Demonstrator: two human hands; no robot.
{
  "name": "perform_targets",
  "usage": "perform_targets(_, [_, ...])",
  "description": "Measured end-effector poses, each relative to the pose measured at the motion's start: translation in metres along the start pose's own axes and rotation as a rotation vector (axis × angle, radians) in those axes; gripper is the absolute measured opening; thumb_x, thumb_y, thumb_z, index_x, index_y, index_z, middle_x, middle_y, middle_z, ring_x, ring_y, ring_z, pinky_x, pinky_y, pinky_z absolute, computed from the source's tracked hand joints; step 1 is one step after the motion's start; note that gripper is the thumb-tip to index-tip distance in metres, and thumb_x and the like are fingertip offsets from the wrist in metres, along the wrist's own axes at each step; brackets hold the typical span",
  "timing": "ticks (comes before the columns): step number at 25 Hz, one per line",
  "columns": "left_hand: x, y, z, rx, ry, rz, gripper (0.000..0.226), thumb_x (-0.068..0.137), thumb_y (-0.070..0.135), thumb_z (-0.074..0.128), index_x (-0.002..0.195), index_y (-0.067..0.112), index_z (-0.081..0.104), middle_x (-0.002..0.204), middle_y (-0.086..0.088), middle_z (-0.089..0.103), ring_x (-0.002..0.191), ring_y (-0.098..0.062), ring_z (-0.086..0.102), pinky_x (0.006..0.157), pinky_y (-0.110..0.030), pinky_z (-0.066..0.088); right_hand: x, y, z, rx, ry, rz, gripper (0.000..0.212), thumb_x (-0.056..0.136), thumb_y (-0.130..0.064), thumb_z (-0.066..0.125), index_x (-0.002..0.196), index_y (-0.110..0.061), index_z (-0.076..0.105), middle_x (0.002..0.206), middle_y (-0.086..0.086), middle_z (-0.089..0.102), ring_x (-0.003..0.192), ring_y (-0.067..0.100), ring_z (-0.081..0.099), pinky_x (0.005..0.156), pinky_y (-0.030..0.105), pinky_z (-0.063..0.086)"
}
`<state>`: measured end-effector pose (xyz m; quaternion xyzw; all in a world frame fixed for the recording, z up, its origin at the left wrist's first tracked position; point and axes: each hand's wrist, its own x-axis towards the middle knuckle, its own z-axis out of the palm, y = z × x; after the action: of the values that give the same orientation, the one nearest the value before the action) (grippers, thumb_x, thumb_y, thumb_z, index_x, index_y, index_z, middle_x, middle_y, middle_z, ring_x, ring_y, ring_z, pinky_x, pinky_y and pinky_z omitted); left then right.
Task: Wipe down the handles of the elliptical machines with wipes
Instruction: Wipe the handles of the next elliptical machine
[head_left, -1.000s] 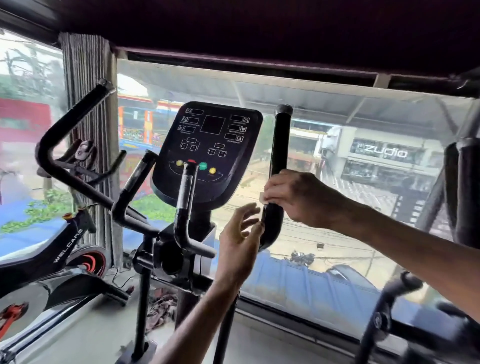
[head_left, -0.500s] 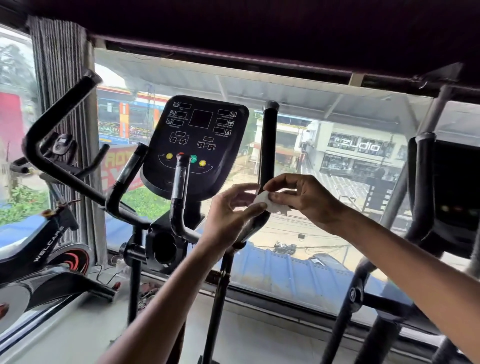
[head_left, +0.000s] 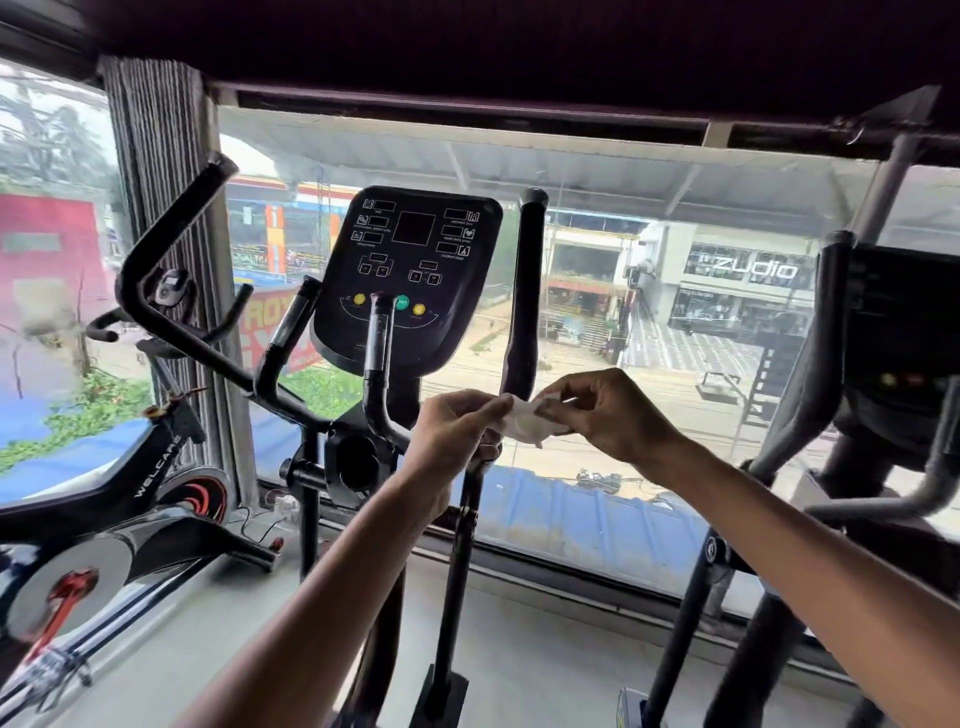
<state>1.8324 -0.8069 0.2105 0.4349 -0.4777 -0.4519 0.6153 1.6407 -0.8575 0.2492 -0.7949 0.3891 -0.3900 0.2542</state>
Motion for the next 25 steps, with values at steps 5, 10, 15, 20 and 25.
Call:
perform_targets(5, [-0.018,-0.001,-0.012,0.023,-0.054,-0.029,0.035,0.087,0.040,0.076,0.098,0.008,0.071,0.091,-0.005,0.078,0.084,-0.017,0.072,0.079,-0.034,0.061,-0.012,-0.012,0.013,0.179,-0.044,0.116,0.008,0.096,-0.009,0.072,0.091,-0.010,0.078,0.087,0.012,0.075,0.082,0.022,0.070,0.076,0.041,0.061])
perform_targets(10, [-0.020,0.003,-0.019,0.124,-0.062,0.043,0.027,0.083,0.006,0.083,0.106,0.009,0.069,0.088,-0.005,0.078,0.080,-0.021,0.074,0.071,-0.031,0.062,-0.010,-0.020,0.019,0.299,-0.034,0.253,0.013,0.097,-0.016,0.070,0.097,-0.005,0.077,0.090,0.010,0.073,0.081,0.020,0.072,0.075,0.036,0.060])
perform_targets(15, [-0.014,0.006,-0.031,0.063,-0.070,-0.021,0.018,0.090,0.003,0.074,0.107,0.004,0.071,0.088,-0.008,0.079,0.078,-0.018,0.074,0.065,-0.027,0.059,-0.009,-0.023,0.023,0.366,-0.052,0.332,0.013,0.098,-0.013,0.068,0.097,-0.002,0.076,0.089,0.012,0.073,0.077,0.024,0.071,0.077,0.039,0.060])
perform_targets(20, [-0.008,0.008,-0.036,0.208,-0.090,0.039,0.009,0.094,0.011,0.072,0.089,0.017,0.078,0.080,0.002,0.079,0.071,-0.006,0.073,0.062,-0.022,0.059,-0.008,-0.022,0.031,0.345,-0.129,0.237,0.015,0.096,-0.013,0.066,0.105,-0.004,0.073,0.095,0.012,0.073,0.086,0.021,0.069,0.075,0.033,0.057])
perform_targets(25, [0.001,0.011,-0.041,0.395,-0.090,0.176,0.008,0.087,0.006,0.079,0.094,0.009,0.079,0.087,-0.011,0.079,0.071,-0.011,0.069,0.064,-0.024,0.057,-0.002,-0.018,0.040,0.109,-0.082,0.075,0.025,0.081,-0.031,0.088,0.097,-0.015,0.080,0.093,0.006,0.080,0.085,0.020,0.075,0.073,0.034,0.060])
